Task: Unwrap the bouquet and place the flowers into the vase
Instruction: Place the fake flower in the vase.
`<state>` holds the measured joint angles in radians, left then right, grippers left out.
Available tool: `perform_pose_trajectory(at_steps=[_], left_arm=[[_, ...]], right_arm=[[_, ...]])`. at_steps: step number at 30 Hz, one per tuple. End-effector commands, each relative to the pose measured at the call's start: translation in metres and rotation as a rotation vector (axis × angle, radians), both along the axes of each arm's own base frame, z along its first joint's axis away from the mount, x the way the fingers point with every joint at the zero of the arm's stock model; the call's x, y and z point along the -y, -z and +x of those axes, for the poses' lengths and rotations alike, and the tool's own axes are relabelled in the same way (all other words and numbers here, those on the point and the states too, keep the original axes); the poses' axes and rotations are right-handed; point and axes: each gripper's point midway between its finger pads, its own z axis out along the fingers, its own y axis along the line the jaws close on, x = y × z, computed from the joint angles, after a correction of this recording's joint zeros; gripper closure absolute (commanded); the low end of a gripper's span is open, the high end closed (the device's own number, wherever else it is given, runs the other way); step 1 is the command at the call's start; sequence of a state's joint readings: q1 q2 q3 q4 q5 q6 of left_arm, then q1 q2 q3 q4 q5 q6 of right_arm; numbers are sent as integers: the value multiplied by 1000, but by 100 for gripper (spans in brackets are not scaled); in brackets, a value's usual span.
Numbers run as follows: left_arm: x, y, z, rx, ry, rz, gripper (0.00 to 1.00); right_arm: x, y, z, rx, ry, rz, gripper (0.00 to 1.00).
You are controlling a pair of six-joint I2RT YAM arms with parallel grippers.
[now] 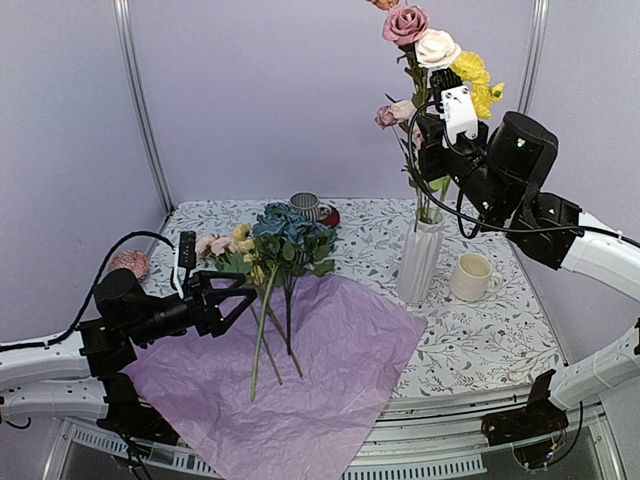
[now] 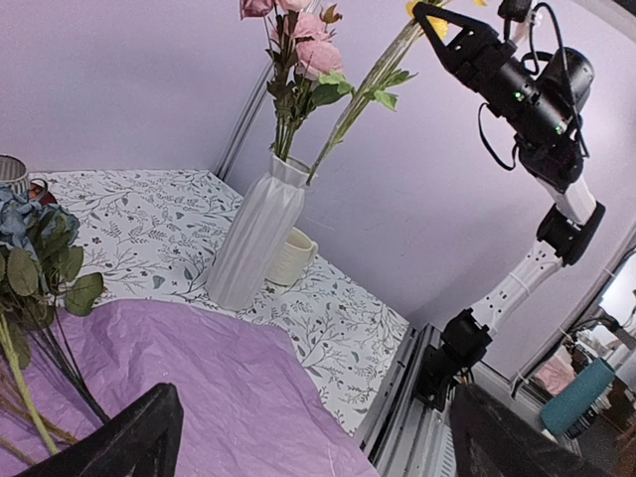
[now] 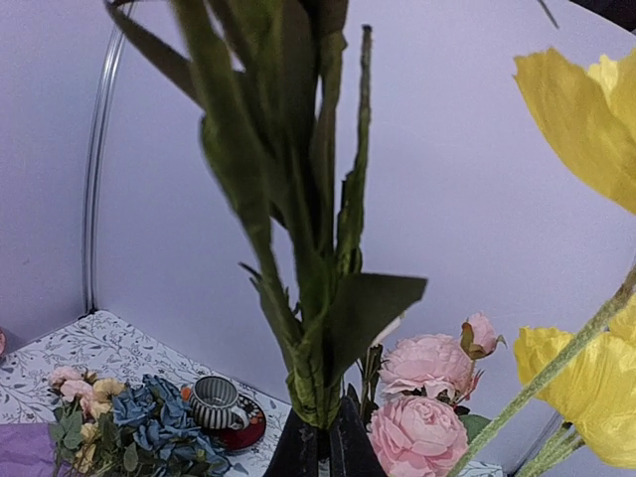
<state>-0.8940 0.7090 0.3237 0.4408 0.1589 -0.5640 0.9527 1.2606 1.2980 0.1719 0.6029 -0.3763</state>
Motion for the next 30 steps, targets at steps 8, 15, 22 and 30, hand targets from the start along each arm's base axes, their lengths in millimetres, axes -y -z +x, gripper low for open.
perform_pose_trajectory(at_steps=[8, 15, 22, 30], left_arm=[[3, 4, 4, -2, -11, 20, 5], [2, 5, 4, -6, -14, 20, 5], [2, 6, 4, -8, -16, 23, 5], [0, 8, 3, -16, -18, 26, 5]], right_arm=[[27, -39, 13, 82, 131, 19, 98], [27, -36, 18, 80, 146, 1, 98], [23, 13, 36, 3, 158, -2, 98], [23, 86, 58, -125, 180, 13, 96]])
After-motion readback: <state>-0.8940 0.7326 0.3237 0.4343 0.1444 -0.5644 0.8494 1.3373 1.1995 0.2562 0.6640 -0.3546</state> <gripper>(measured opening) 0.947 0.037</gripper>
